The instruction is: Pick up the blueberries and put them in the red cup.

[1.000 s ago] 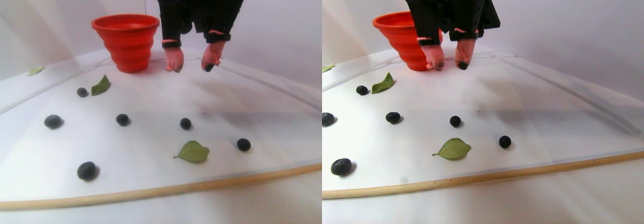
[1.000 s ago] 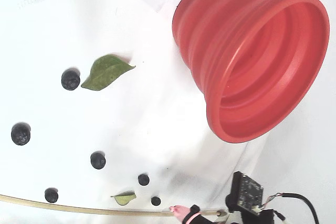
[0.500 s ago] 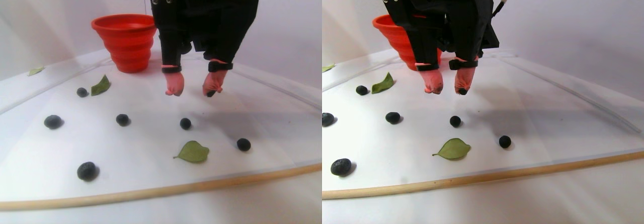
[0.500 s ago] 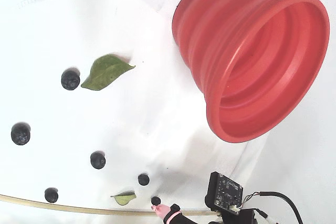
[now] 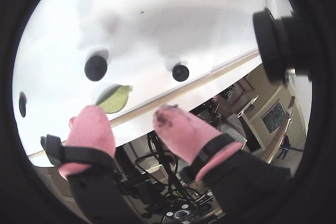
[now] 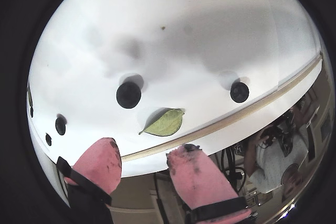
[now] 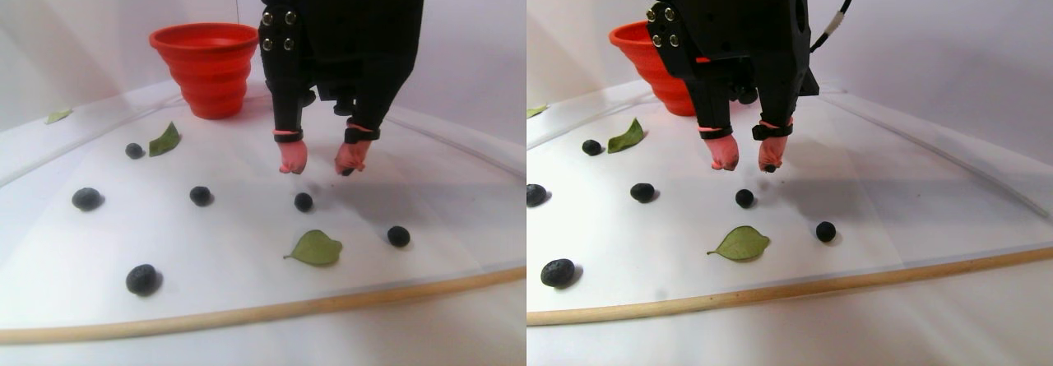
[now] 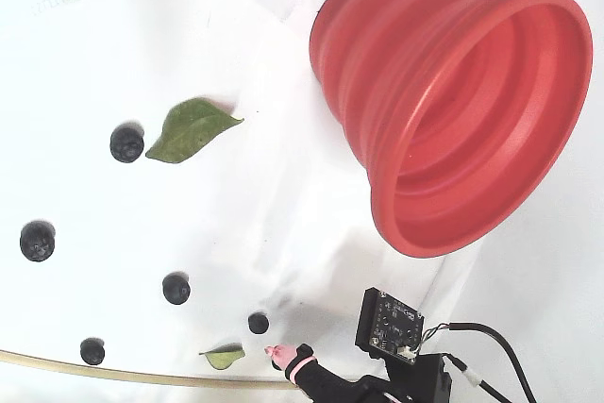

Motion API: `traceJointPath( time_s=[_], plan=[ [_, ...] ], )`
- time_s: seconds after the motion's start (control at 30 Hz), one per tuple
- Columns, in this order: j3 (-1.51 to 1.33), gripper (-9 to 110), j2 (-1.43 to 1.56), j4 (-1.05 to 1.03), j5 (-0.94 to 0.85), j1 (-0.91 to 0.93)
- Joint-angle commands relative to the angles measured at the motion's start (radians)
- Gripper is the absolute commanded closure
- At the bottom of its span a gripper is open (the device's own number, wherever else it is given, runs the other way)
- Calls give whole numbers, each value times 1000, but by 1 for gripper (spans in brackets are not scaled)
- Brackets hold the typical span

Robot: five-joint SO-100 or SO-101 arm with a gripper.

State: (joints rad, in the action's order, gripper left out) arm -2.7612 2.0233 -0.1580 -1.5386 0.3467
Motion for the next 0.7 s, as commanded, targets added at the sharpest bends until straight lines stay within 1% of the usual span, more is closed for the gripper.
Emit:
traceJointPath(
  time_s=[0.0, 0.3, 0.67],
  plan=[
    [9, 84, -15, 29, -5, 21],
    [3, 84, -104, 117, -14, 12],
    [-8, 84, -155, 173, 11, -25]
  ],
)
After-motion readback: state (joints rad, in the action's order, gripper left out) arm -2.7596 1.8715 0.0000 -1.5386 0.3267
